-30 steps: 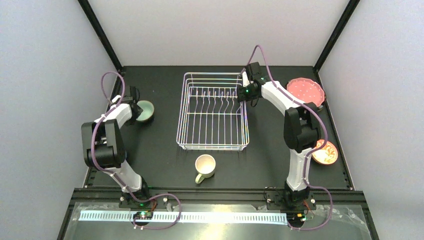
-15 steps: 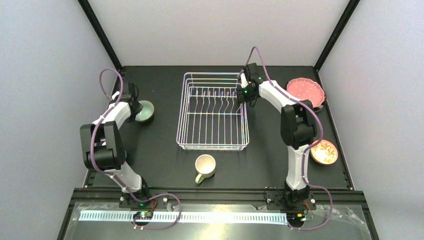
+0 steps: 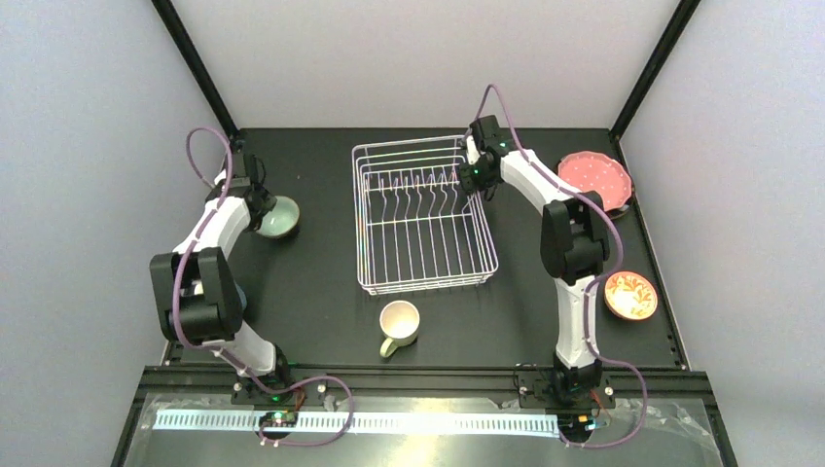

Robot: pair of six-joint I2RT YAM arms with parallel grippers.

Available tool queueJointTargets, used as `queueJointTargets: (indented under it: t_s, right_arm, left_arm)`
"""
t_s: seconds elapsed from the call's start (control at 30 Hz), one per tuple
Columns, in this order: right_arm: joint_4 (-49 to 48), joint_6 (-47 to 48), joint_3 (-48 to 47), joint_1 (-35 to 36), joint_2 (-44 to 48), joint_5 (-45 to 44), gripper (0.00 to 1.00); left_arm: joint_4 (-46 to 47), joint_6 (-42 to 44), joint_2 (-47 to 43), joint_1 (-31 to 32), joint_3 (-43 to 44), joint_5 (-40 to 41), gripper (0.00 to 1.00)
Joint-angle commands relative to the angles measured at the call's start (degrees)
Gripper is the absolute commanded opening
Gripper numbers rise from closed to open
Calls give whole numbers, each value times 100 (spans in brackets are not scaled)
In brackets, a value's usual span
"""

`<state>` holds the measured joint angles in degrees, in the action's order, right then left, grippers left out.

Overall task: Load the mixed dishes into the dish rack
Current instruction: Adjust the dish rack at the center of the board.

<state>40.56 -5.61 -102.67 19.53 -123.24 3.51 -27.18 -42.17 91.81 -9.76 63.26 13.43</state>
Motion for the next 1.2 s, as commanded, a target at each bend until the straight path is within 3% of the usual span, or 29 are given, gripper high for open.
queueJointTargets:
  t_s: [0.0, 0.43, 0.73, 1.17]
  right_arm:
    - [176, 469, -348, 33, -128, -324, 18]
    - [102, 987, -980, 33, -682, -489, 13]
    - [-266, 1460, -1326, 33, -1015, -385, 13]
    - [-228, 2216, -2227, 33, -1556, 132, 16]
  left_arm:
    - [-167, -27, -290, -36, 264, -275, 99]
    - [-249, 19, -603, -34, 233, -733, 99]
    - [18, 91, -549, 49, 199, -1714, 99]
    - [371, 505, 107, 592, 1034, -2336, 99]
